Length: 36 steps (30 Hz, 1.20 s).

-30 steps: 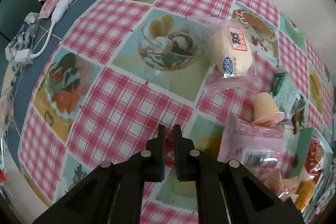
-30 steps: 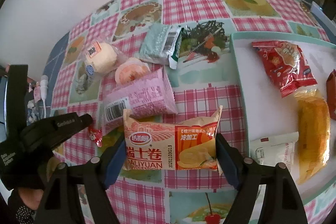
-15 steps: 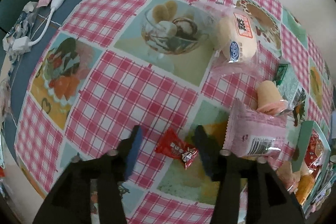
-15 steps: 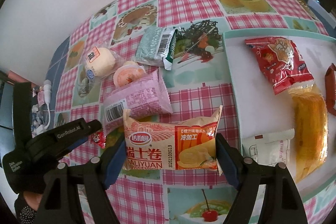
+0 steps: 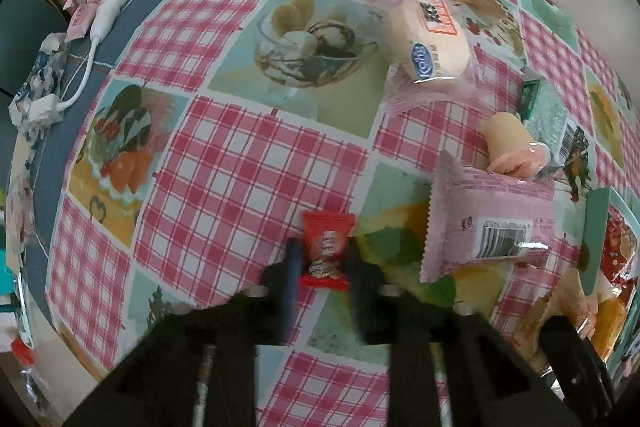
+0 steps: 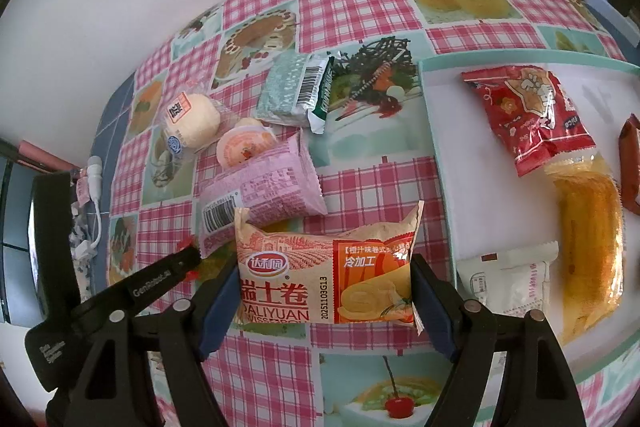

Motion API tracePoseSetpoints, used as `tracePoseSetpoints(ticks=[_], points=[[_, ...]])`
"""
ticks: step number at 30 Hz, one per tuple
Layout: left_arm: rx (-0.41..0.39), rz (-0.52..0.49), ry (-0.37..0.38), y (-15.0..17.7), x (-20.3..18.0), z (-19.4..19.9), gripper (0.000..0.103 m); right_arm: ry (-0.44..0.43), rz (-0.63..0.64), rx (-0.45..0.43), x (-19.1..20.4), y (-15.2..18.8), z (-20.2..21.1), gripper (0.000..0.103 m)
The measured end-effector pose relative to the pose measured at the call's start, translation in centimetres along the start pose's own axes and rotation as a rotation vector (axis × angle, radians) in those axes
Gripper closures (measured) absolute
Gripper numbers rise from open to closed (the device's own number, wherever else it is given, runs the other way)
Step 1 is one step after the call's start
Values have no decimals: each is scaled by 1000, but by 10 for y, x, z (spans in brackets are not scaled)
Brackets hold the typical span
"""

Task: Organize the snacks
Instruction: 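Grasp the orange-and-white Swiss roll pack with the right tool while the left grasps the small red candy, then carry both snacks over the white tray and open both tools to drop them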

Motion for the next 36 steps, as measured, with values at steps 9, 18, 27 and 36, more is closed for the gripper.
tracePoseSetpoints(ticks=[9,18,27,36], points=[[-66,15,23,-8,-6,37,84,-12,9,-32,2,-6,15,22],[-196,-1,82,-7,-22,90,84,6,6,-95,-4,-13,47,22],[-221,-54,108,9,-52,99,84,104,-30,-128,-55,-12,74,22],[-211,-148,145,42,-105,110,84,158,-144,-144,-114,-8,90,22]])
Point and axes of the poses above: each gripper's, at about its wrist camera, not at the fingertips, and z roughly against the way its jaws point, x to its left, y to its underside, the point moved 9 cm from there along -z, roughly the way its jaws point, and after that the axes turned 14 degrees about z, right-handed, at the moved point
